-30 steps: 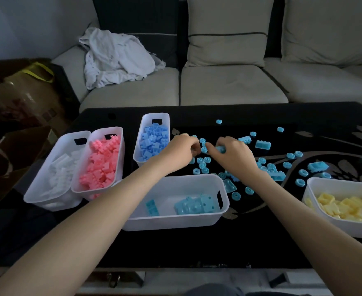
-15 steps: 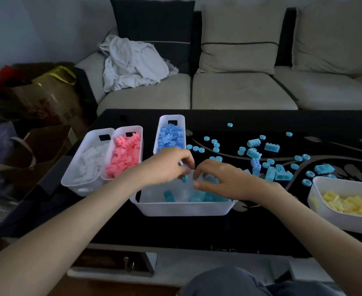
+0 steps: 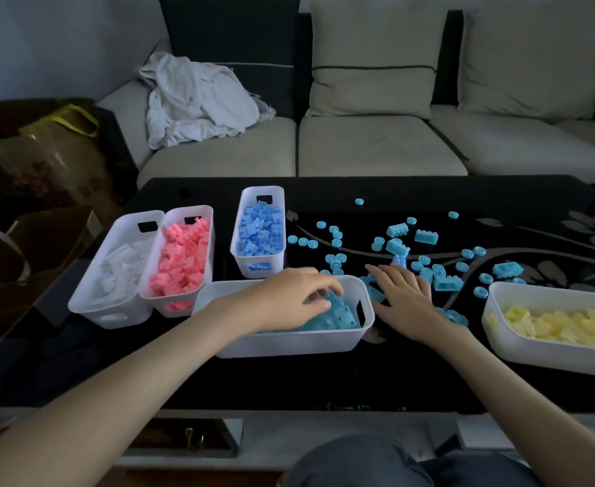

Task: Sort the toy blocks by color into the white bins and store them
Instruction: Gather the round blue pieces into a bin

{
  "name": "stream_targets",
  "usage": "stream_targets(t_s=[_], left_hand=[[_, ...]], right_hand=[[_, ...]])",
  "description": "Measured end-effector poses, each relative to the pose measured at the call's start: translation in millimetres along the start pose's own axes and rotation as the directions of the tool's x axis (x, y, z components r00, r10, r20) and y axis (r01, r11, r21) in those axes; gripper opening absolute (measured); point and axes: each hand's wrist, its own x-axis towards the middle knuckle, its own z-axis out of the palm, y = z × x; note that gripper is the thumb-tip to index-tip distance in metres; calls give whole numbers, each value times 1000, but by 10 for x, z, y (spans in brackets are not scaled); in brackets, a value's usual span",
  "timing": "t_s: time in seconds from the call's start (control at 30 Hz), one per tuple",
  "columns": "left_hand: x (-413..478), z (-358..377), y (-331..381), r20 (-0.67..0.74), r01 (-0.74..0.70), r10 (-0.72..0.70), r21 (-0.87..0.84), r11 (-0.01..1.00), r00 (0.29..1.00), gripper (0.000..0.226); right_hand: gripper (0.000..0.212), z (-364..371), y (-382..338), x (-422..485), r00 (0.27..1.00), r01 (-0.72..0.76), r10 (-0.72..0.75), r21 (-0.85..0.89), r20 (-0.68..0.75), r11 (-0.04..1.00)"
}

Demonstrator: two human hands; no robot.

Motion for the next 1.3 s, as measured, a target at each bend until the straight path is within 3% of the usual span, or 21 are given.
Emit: stream_targets(t_s=[0.13,0.27,0.43,0.6,0.7,0.77,0.83,0.9,1.13,1.3], left_hand=[[42,103,-27,98,-40,33,74,996,995,29],[77,66,-76,51,18,-19,29,999,999,20],[118,7,-47,99,80,-88,84,993,991,18],[103,-100,-28,134,142,-157,114,983,978,16],[86,-122,-33,121,159,-174,119,980,977,10],[81,-131,-48,116,174,-191,142,974,975,7],[77,-155,-68,94,189,-203,137,972,975,8],[74,-196,-88,68,201,-208,90,975,976,20],[56,-295,-239,-211,228,-225,-11,974,951,16],[17,-369,-483,-333,305,-282,16,952,900,16]], right_hand=[[52,-37,-22,40,999,-3,7,136,-35,991],[44,-47,29,65,995,-3,12,87,-96,996],[26,-35,42,91,985,32,-18,79,-170,996],[17,-261,77,176,930,16,78,252,-360,968],[15,-364,172,299,923,-85,197,322,-331,943],[22,-373,234,365,950,-150,217,281,-225,948],[37,-360,271,415,981,-167,180,153,-76,974],[38,-353,267,451,988,-155,156,71,-7,985],[18,-448,223,513,987,-158,160,-78,22,984],[17,-559,59,604,988,-117,117,6,-99,993]])
